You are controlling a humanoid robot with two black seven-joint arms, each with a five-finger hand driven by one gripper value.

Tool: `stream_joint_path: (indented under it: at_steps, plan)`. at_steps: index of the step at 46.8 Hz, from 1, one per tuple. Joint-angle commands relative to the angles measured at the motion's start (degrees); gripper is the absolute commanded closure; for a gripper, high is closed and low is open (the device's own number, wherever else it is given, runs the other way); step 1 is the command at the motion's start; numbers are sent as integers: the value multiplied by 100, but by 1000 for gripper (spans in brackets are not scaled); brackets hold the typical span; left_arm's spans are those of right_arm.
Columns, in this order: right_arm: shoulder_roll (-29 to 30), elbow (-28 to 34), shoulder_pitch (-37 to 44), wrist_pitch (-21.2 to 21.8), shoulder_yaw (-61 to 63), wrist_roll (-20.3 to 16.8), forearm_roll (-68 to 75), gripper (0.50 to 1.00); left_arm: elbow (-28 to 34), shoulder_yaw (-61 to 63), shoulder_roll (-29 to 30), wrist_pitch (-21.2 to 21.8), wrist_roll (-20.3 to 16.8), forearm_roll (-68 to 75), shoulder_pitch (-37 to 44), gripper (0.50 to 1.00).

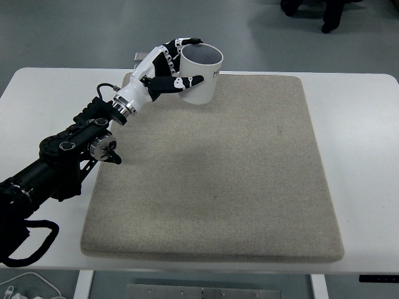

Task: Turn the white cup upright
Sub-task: 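Rotate the left wrist to turn the cup opening upward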

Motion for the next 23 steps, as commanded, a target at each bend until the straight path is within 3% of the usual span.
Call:
stream_joint_path:
  at_steps: [1, 14, 23]
  plan:
    - [0, 0, 0, -1, 0, 0, -7, 572, 1, 199, 0, 170, 1, 248, 38, 1000]
    - [0, 0, 0, -1, 0, 0, -7, 570, 186, 516, -184, 724, 1, 547, 55, 1000]
    - [0, 0, 0, -1, 0, 0, -7, 570, 221, 508, -219, 741, 1, 539, 55, 1000]
